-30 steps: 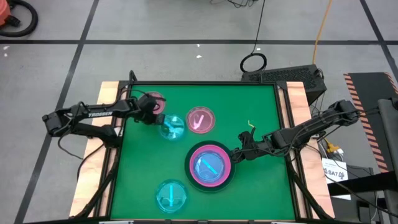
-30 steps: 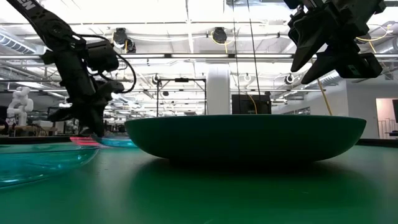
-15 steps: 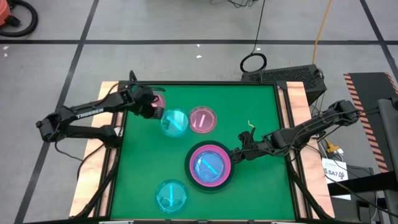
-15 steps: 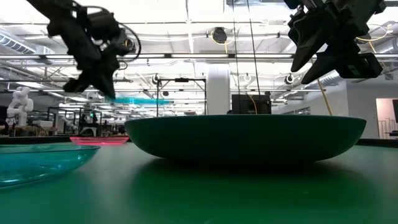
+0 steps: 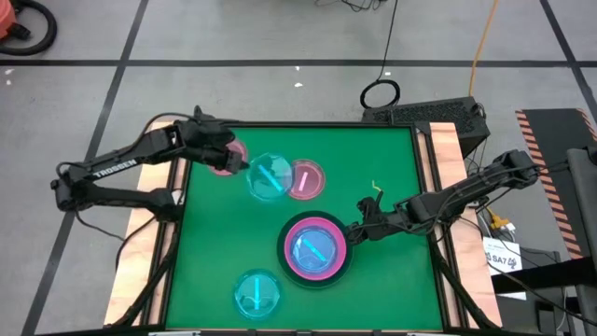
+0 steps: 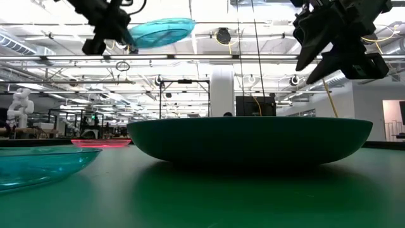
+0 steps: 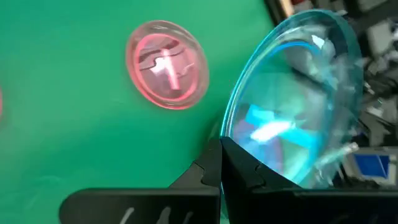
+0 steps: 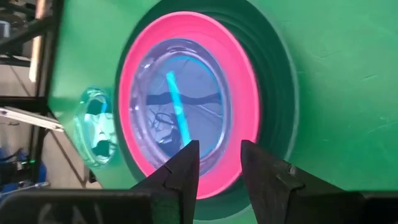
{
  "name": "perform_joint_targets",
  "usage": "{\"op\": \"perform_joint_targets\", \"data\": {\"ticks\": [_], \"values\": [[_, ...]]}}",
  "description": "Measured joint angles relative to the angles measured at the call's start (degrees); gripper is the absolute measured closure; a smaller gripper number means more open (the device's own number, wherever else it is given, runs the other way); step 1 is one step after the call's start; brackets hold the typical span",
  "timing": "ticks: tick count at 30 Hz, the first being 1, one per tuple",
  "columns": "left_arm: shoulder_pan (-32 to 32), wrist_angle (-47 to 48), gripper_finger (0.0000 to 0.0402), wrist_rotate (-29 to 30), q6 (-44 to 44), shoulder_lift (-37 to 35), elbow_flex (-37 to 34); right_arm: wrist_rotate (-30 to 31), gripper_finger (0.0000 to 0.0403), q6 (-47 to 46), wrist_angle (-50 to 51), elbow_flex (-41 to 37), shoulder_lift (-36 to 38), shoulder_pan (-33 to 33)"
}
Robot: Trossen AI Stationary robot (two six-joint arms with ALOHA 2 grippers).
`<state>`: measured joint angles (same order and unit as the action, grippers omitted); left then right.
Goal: Stack plastic plates
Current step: Stack the top blue transparent plate on top of the other blue transparent plate
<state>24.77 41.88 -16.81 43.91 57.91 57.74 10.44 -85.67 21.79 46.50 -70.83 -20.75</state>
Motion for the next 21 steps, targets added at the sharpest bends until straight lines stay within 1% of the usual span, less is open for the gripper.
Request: {"op": "perform_joint_targets", "data": {"ticks": [4, 7, 13, 16, 21], "values": [[-3.62, -0.05, 0.0401, 0.55, 1.81, 0.0, 1.69, 0.0, 0.0289, 0.17, -2.28, 0.0, 0.67, -0.02], [-6.46, -0.1, 0.0401, 2.2, 3.31, 0.06, 1.79, 0.05, 0.0289, 1.15, -4.74, 0.0, 1.57, -0.02], [-12.82, -1.59, 0.0401, 6.28, 6.25, 2.34, 1.81, 0.06, 0.0292, 1.72, -5.26, 0.0, 4.65, -0.02], [-15.77, -4.64, 0.0401, 7.64, 7.76, 4.45, 1.81, 0.11, 0.0308, 2.57, -5.24, 0.0, 6.6, -0.02], [-19.92, -11.02, 0.0401, 10.06, 10.04, 9.08, 1.81, 0.28, 0.0351, 3.81, -5.27, 0.0, 9.29, 0.0]]}}
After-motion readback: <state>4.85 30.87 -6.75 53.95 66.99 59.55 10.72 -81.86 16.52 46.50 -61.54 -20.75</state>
